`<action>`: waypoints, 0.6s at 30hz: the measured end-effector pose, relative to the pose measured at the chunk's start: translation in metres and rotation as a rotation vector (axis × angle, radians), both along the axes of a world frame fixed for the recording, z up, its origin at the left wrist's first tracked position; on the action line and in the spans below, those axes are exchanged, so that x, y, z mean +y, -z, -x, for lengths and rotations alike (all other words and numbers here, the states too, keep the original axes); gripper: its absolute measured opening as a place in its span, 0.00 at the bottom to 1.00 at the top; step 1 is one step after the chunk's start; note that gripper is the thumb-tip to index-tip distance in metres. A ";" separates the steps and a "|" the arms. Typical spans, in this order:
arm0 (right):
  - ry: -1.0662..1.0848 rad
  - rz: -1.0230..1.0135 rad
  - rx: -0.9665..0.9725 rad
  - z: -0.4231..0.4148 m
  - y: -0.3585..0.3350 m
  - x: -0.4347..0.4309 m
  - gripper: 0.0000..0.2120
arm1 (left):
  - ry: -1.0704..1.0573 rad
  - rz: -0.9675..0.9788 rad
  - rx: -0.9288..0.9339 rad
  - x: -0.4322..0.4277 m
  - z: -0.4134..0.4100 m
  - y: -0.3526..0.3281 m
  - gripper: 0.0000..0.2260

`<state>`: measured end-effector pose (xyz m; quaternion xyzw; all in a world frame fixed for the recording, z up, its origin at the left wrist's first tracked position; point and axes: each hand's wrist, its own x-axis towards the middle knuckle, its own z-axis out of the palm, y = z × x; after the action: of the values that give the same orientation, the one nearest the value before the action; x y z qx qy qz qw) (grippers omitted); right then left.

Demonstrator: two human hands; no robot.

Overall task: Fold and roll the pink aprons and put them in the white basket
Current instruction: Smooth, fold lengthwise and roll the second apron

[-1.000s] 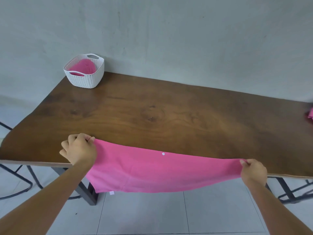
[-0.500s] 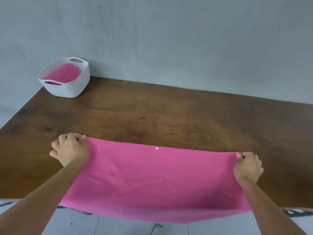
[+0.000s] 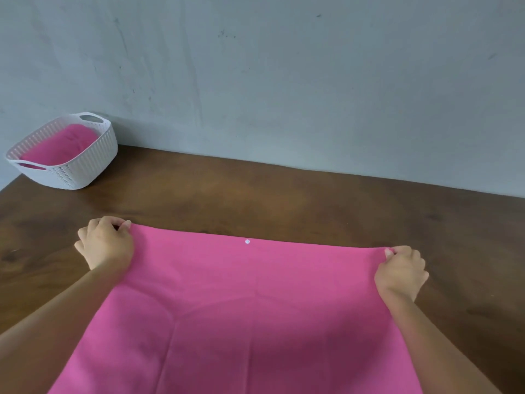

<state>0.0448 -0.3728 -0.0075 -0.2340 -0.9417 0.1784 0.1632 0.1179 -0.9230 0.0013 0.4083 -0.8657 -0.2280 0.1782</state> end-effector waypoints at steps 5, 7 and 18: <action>-0.008 -0.019 0.007 0.040 0.002 0.002 0.07 | 0.001 0.006 0.012 0.000 0.038 -0.001 0.07; -0.014 -0.018 0.013 0.057 0.002 0.002 0.07 | 0.002 0.004 0.018 -0.001 0.052 0.000 0.07; -0.030 -0.045 0.030 0.140 0.004 -0.008 0.08 | 0.042 0.035 0.044 -0.017 0.140 0.001 0.06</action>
<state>-0.0950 -0.3804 -0.0117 -0.2132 -0.9464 0.1630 0.1797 -0.0222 -0.9401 0.0001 0.3816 -0.8739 -0.2254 0.1997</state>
